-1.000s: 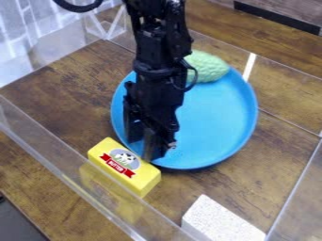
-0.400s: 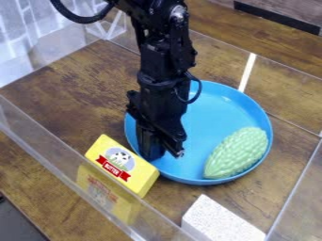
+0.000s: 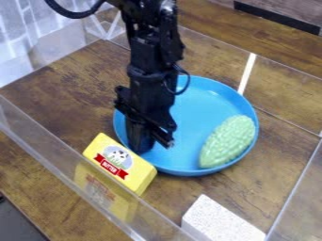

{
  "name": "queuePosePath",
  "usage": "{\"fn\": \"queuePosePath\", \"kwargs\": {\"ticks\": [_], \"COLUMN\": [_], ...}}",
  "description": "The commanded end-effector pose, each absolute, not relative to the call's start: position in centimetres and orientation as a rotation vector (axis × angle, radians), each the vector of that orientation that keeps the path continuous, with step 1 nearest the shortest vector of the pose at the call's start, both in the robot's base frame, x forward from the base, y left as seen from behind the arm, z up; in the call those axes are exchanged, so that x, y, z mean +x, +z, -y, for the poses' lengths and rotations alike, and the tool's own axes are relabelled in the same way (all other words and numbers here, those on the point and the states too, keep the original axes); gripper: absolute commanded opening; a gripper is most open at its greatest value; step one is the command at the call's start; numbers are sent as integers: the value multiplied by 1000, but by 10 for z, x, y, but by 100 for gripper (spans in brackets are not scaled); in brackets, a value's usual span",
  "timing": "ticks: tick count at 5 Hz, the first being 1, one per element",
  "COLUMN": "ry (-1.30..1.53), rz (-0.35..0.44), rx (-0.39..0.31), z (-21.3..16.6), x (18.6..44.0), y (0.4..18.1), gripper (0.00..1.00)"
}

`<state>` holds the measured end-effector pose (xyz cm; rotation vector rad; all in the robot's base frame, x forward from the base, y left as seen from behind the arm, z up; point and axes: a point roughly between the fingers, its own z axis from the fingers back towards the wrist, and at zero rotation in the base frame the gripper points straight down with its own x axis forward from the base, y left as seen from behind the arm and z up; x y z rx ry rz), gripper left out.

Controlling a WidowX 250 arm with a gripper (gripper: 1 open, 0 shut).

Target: Put the yellow block in the blue tray

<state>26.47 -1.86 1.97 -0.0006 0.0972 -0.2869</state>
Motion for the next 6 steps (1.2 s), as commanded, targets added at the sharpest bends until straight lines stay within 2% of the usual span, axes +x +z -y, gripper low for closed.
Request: {"fn": "queuePosePath", "kwargs": {"ticks": [1,3,6], "ry": [-296,-342,-246], "rz": [-106,-100,-83], "rx": [12,17,8], "z": [5,-2,4], "x": [264,268,259], "y": [26,27,25], "gripper": [0,0,0]}}
